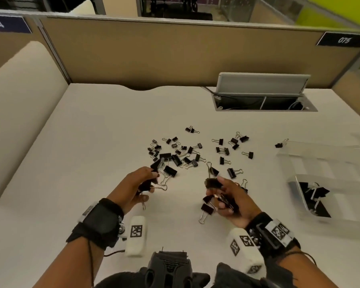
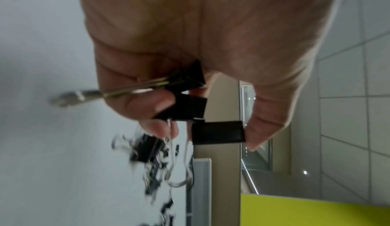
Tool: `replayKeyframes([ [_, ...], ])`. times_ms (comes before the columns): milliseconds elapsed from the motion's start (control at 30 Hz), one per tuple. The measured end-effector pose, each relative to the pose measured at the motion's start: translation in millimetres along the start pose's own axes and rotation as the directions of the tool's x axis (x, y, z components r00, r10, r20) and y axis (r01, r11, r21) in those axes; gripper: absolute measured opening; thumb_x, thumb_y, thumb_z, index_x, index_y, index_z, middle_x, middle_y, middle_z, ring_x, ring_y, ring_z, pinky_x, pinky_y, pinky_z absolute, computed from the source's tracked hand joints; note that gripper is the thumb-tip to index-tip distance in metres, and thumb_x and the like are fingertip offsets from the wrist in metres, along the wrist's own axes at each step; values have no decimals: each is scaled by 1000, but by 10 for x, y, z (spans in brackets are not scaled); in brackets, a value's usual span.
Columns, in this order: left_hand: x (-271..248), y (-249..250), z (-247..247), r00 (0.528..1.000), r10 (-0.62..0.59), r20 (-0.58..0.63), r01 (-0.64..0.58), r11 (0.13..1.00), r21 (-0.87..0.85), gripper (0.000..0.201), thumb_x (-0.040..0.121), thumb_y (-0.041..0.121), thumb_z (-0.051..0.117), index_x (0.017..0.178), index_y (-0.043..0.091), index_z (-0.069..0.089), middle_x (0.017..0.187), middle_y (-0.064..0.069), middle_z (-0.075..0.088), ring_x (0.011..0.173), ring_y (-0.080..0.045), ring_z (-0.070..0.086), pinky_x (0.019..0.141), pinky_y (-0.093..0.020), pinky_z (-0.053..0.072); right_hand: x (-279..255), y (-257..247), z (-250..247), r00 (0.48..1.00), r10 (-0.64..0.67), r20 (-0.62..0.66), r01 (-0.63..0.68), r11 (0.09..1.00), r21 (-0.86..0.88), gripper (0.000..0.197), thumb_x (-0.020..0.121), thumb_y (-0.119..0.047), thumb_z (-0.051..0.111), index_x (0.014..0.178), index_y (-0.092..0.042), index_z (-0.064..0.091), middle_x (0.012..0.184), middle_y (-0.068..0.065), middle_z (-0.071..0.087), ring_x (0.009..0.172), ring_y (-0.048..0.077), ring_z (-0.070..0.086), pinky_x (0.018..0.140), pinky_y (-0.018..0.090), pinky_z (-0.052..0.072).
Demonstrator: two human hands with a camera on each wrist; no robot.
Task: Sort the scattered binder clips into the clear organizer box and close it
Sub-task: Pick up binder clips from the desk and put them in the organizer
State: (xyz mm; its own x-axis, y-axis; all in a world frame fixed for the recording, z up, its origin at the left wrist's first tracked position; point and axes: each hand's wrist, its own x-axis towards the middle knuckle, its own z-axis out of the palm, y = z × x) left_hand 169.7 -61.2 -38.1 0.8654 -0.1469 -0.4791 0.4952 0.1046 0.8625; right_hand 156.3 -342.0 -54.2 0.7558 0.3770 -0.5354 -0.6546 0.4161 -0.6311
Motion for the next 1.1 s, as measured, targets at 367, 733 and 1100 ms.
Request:
replayKeyframes([
  [367,179,195,1355,900,-27,435,117,976,-183,70,46,28,92,106,14,59,103,-13,67,64,-15,53,44,-21,42,-711,-256,-624,974,-170,149,103,921,375,46,73,-35,61,111,-10,59,89,14,59,53,17,45,30,14,34],
  [733,491,91,3407,894,-142,425,156,988,3,36,82,18,67,117,25,63,95,-7,69,69,-14,52,46,-19,33,-1568,-1085,-2024,901,-301,-312,346,933,99,37,69,-10,66,106,-10,62,89,12,66,67,23,65,39,19,42],
  [1100,841,-186,4757,910,-199,364,196,980,46,34,86,5,62,120,10,57,120,-16,61,96,-25,61,87,-38,55,-1519,-1438,-2901,809,-443,-386,-125,512,-850,46,81,-14,65,122,-25,50,112,5,54,93,20,62,81,31,56],
])
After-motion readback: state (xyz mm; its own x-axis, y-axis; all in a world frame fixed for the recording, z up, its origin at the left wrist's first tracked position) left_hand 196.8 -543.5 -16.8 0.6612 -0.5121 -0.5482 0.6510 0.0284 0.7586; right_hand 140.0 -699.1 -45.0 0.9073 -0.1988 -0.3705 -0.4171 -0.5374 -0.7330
